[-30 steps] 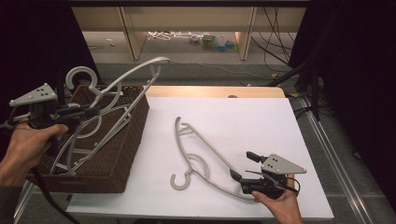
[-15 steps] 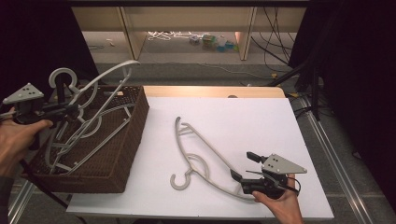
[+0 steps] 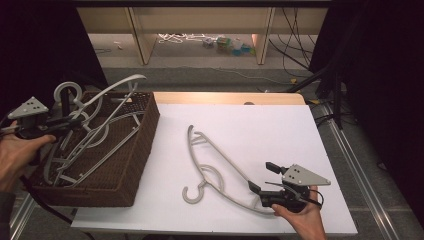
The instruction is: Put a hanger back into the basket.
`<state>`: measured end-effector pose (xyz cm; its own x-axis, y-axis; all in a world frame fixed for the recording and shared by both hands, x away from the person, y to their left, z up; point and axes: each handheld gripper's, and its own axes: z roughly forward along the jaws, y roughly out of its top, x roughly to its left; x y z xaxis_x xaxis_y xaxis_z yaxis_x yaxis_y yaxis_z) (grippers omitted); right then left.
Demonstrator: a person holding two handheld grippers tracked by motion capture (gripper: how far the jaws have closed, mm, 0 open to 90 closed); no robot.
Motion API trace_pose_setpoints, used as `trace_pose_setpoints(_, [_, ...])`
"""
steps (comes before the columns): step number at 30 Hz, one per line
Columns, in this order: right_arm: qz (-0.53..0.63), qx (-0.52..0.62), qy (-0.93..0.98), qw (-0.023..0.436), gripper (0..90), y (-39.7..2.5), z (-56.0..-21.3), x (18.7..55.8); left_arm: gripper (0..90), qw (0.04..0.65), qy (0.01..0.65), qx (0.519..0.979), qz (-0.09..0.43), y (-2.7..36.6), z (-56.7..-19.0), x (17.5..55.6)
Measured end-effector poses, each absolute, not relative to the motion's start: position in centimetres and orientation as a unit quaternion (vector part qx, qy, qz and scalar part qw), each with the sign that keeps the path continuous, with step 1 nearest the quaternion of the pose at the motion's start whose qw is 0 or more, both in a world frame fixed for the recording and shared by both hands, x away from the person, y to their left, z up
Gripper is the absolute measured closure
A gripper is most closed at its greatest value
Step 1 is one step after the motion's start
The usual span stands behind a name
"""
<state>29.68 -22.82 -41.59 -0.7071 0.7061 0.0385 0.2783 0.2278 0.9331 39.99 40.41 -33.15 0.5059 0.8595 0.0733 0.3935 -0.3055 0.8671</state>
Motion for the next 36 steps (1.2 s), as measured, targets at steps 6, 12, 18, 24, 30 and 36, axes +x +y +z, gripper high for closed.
trace_pose_setpoints(6, [0.535, 0.317, 0.755, 0.208, 18.8, -23.0, -41.6, 29.9, 79.3, 0.405, 0.405, 0.771, 0.279, 40.9, -34.0, 40.2])
trace_pose_setpoints(12, [0.528, 0.319, 0.760, 0.206, 18.8, -23.1, -41.6, 29.8, 79.3, 0.409, 0.393, 0.777, 0.272, 41.6, -34.8, 39.9])
trace_pose_setpoints(18, [0.532, 0.318, 0.756, 0.208, 18.8, -23.0, -41.7, 29.9, 79.3, 0.401, 0.393, 0.784, 0.264, 42.0, -36.0, 39.6])
trace_pose_setpoints(24, [0.527, 0.321, 0.759, 0.209, 18.8, -23.0, -41.7, 29.9, 79.3, 0.388, 0.394, 0.794, 0.254, 41.9, -37.1, 39.7])
trace_pose_setpoints(30, [0.528, 0.318, 0.760, 0.207, 18.8, -22.9, -41.8, 29.9, 79.2, 0.341, 0.376, 0.828, 0.239, 41.4, -38.4, 40.7])
trace_pose_setpoints(36, [0.526, 0.315, 0.763, 0.204, 18.8, -22.7, -42.0, 30.0, 79.1, 0.332, 0.394, 0.826, 0.229, 40.2, -40.3, 41.6])
